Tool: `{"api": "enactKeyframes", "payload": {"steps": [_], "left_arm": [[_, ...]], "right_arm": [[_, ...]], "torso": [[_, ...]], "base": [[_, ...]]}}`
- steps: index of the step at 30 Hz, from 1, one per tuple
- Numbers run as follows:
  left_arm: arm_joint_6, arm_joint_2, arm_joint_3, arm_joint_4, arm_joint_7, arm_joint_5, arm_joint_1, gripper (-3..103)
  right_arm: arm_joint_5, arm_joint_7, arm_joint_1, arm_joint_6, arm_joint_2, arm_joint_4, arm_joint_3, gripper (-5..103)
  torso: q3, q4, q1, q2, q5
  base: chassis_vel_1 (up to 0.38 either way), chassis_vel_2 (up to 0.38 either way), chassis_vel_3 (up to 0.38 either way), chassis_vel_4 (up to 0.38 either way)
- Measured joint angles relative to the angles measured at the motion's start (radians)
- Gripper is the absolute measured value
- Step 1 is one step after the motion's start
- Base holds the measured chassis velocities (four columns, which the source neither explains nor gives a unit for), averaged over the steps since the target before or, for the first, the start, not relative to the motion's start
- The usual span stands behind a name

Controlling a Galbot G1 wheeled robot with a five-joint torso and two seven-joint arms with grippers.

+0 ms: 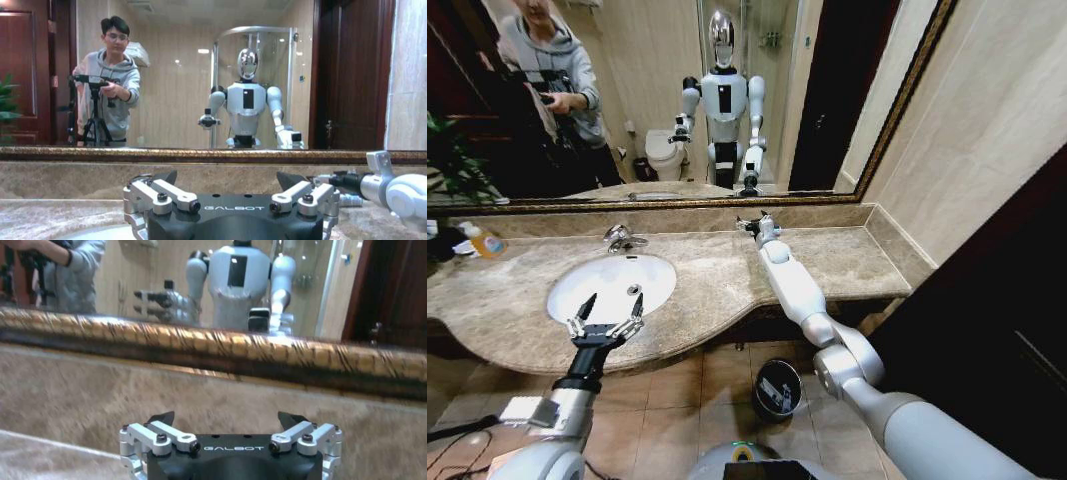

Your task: Pick up the trash from the sink and place it in the trash bin.

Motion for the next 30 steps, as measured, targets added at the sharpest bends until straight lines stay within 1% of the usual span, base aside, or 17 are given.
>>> {"api": "enactKeyframes", "payload": {"steps": [12,16,22,23,24,25,27,29,30], "left_arm": [[0.0,0.0,0.0,0.0,0.0,0.0,0.0,100],[0.0,0.0,0.0,0.0,0.0,0.0,0.0,100],[0.0,0.0,0.0,0.0,0.0,0.0,0.0,100],[0.0,0.0,0.0,0.0,0.0,0.0,0.0,100],[0.0,0.0,0.0,0.0,0.0,0.0,0.0,100],[0.0,0.0,0.0,0.0,0.0,0.0,0.0,100],[0.0,0.0,0.0,0.0,0.0,0.0,0.0,100],[0.0,0.0,0.0,0.0,0.0,0.0,0.0,100],[0.0,0.0,0.0,0.0,0.0,0.0,0.0,100]], "right_arm": [[-0.008,-0.004,0.003,0.03,-0.003,-0.107,0.011,100],[-0.029,-0.007,0.004,0.033,-0.004,-0.116,0.01,100],[-0.034,-0.005,-0.011,0.021,-0.004,-0.095,0.007,100],[-0.034,-0.004,-0.029,0.011,-0.005,-0.068,0.003,100],[-0.028,-0.003,-0.068,-0.012,-0.012,-0.003,-0.007,100],[-0.028,-0.003,-0.068,-0.012,-0.012,-0.003,-0.007,100],[-0.013,-0.005,-0.16,-0.05,-0.05,0.135,-0.026,100],[-0.013,-0.006,-0.181,-0.056,-0.06,0.164,-0.029,100],[-0.011,-0.007,-0.26,-0.079,-0.095,0.291,-0.04,100]], "torso": [[0.0,0.0,0.0,0.0,0.0001],[0.0,0.0,0.0,0.0,0.0001],[0.0,0.0,0.0,0.0,-0.0001],[0.0,-0.0001,0.0,0.0,-0.0001],[0.0,0.0002,0.0,0.0,0.0002],[0.0,0.0002,0.0,0.0,0.0002],[0.0,0.0003,0.0,0.0,0.0],[0.0,0.0004,0.0,0.0,0.0],[0.0,-0.0002,0.0,0.0,0.0009]], "base": [[0.0,0.0,0.0,0.0],[0.0,0.0,0.0,0.0],[0.0,0.0,0.0,0.0],[0.0,0.0,0.0,0.0],[0.0,0.0,0.0,0.0],[0.0,0.0,0.0,0.0],[0.0,0.0,0.0,0.0],[0.0,0.0,0.0,0.0],[0.0,0.0,0.0,0.0]]}}
